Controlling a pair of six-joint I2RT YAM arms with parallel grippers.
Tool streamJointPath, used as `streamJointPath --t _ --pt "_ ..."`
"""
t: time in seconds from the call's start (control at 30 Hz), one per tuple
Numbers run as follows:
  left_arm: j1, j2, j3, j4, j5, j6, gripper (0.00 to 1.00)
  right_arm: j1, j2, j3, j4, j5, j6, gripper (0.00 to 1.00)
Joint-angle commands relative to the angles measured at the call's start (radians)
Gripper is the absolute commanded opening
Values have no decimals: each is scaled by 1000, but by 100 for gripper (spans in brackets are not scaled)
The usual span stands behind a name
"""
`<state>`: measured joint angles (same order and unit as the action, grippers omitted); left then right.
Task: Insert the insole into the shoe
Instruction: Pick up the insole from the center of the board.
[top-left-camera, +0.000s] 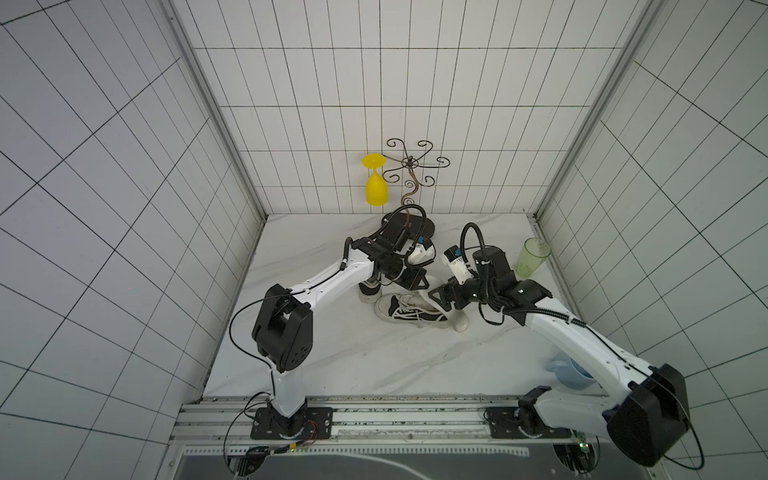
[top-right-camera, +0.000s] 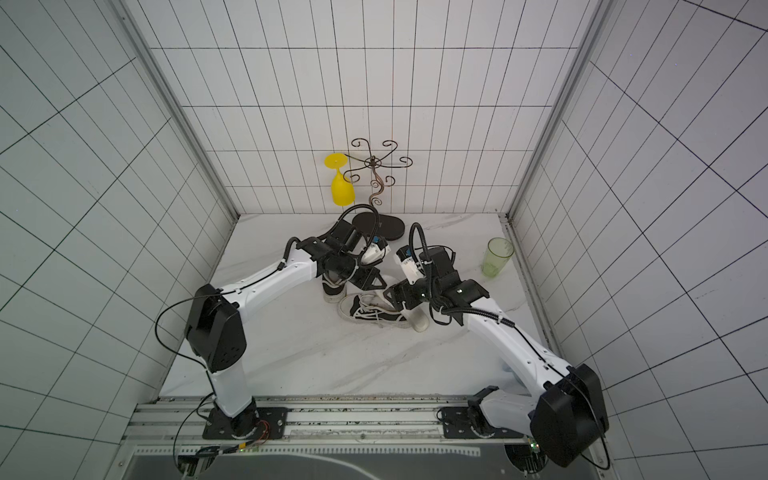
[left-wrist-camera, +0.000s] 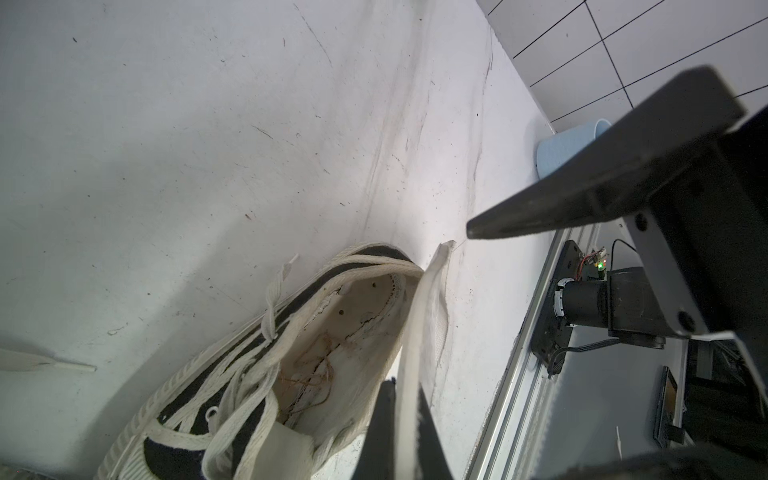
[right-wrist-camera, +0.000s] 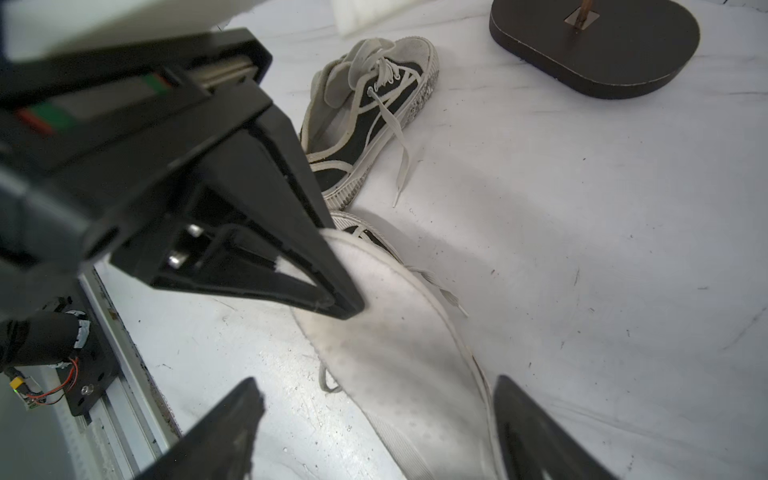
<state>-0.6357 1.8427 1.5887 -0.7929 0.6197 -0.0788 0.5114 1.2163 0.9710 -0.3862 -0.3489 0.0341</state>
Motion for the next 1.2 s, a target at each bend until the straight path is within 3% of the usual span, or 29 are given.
streamJointPath --t 0.0,0.13,0.27,0.4,0.57,0.87,1.17 --pt "44 -42 -8 46 57 -115 0 7 -56 -54 34 2 6 99" --pt "59 -29 5 41 83 -247 0 83 -136 -184 160 151 25 99" --pt "61 -29 -8 89 134 -357 0 196 -168 -286 286 425 9 99" --pt "58 -39 -6 100 177 -381 0 207 -148 -322 362 626 1 99" --pt "56 -53 -1 66 192 -371 0 207 -88 -316 436 732 -49 99" --pt "54 -74 -2 27 206 -315 0 196 -43 -298 463 724 -109 99" --pt "52 -88 13 -148 207 -26 0 122 -132 -311 414 568 -139 99"
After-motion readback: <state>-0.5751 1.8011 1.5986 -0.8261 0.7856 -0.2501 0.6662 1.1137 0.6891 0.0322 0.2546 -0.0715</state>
